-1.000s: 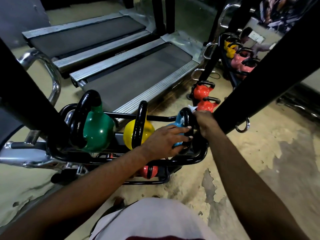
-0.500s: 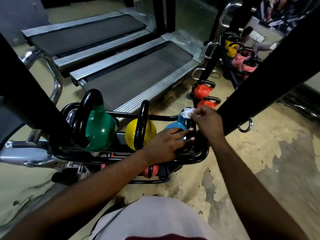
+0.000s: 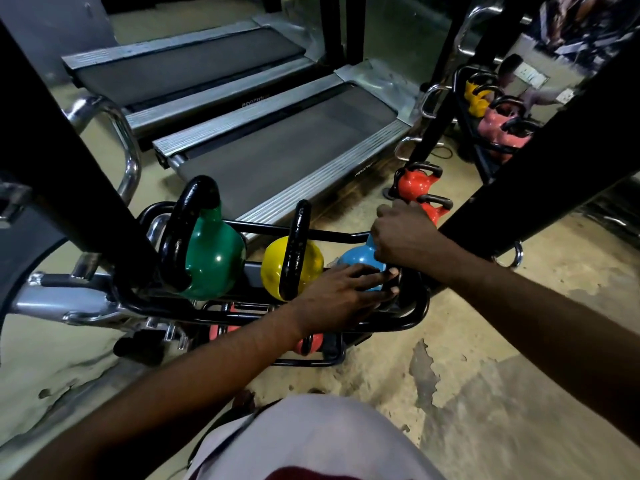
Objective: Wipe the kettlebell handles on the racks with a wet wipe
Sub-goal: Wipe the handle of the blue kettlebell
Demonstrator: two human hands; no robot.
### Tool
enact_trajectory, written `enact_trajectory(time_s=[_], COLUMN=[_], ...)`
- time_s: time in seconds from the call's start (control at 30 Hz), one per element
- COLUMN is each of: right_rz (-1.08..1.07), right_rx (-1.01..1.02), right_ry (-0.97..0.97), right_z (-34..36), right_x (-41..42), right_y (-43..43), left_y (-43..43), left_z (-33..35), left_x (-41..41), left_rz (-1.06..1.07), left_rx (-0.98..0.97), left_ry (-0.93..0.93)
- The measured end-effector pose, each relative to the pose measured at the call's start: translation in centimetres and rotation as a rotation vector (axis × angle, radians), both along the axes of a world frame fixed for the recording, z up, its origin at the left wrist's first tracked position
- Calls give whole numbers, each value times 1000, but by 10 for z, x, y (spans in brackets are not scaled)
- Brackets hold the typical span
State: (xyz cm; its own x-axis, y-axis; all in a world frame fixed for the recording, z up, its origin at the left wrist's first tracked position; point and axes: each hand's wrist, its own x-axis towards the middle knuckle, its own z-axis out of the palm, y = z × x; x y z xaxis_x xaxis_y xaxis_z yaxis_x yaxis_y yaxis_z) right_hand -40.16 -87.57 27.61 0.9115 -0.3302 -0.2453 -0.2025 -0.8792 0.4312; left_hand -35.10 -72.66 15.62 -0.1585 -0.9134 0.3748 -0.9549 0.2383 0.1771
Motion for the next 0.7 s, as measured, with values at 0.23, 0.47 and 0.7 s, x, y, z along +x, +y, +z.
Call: enact_trajectory(time_s=[0.23, 0.47, 0.7], right_rz=[-518, -1307, -1003], right_rx=[833, 2124, 1755], right_ry=[-966, -1107, -1301], right_z=[-51, -91, -89], right_x=[-72, -46, -94], right_y=[-13, 3, 31], left_y=[2, -7, -55], left_z=[2, 20, 53], left_x=[4, 7, 54], left_rz=[-7, 34, 266], left_rx=[-54, -185, 106], left_ry=[62, 357, 644])
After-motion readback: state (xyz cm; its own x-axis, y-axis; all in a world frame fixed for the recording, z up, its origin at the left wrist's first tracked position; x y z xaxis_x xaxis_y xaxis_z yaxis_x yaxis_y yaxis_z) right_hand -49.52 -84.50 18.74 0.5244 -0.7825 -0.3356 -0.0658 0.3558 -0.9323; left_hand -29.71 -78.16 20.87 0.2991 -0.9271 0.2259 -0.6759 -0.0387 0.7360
